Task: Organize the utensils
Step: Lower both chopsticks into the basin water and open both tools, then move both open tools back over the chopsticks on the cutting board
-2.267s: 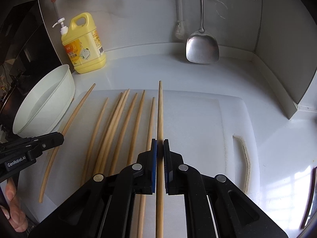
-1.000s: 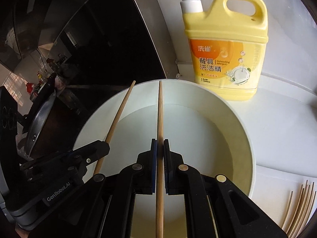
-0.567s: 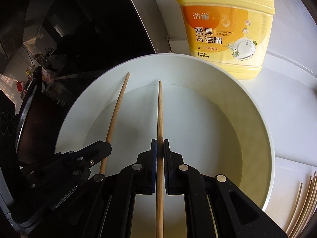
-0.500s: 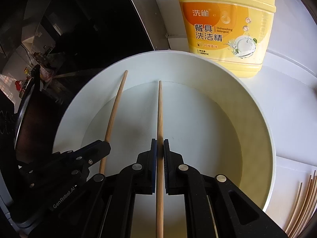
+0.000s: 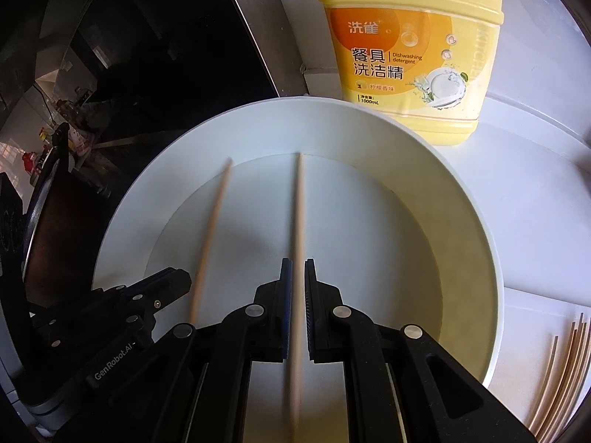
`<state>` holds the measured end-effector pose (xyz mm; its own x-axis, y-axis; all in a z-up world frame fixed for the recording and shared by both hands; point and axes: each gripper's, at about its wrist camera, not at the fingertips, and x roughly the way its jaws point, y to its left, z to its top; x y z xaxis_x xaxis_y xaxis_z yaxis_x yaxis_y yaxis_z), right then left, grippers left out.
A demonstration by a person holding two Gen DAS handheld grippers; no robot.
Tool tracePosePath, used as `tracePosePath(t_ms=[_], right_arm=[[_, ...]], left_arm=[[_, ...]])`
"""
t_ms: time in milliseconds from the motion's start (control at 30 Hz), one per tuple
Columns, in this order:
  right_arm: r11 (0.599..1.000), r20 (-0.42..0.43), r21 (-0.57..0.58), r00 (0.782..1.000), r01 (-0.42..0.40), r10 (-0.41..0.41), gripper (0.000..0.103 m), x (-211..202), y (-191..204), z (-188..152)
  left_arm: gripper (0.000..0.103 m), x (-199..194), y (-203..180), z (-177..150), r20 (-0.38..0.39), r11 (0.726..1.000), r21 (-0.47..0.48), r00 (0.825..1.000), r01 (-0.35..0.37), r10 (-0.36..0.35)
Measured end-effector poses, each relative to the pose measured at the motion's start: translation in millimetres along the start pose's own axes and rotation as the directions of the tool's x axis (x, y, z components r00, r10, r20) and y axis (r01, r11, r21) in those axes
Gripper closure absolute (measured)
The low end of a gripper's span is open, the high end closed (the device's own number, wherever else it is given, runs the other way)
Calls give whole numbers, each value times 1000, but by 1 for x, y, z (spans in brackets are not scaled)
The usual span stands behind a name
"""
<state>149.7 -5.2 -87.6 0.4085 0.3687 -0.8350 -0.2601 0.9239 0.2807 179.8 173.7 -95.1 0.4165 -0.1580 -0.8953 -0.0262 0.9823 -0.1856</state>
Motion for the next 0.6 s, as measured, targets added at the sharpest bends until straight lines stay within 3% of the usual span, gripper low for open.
tracePosePath(t_ms=[33,100,167,300,400,533,600], right_arm=[[1000,5,-1,1000,3,-3,96,-2,-1,0],[1000,13,2,1000,4,-4,96,-5,-3,-2],[1000,21,0,1000,6,-6,95,-9,-5,-4],[1000,44,-1,999,2,-2,83,-18,-11,-10],[1000,66,-8,998,-3,4,80,-27,-12,-15],[1000,91,-24,996,2,0,65,-37,-9,-20],[1000,97,-28,995,3,0,64,-41,-10,-23]], left_arm=[[84,-1,2,-1,2,1000,-5,1000,-9,9],[54,-5,4,-3,11,1000,-18,1000,-22,23],[41,-13,5,-7,45,999,-24,998,-38,39],[33,-26,5,-11,75,998,-28,996,-52,54],[30,-34,7,-15,82,998,-36,995,-58,61],[28,-46,6,-21,101,997,-30,992,-76,79],[25,-51,4,-24,109,996,-27,990,-85,87]])
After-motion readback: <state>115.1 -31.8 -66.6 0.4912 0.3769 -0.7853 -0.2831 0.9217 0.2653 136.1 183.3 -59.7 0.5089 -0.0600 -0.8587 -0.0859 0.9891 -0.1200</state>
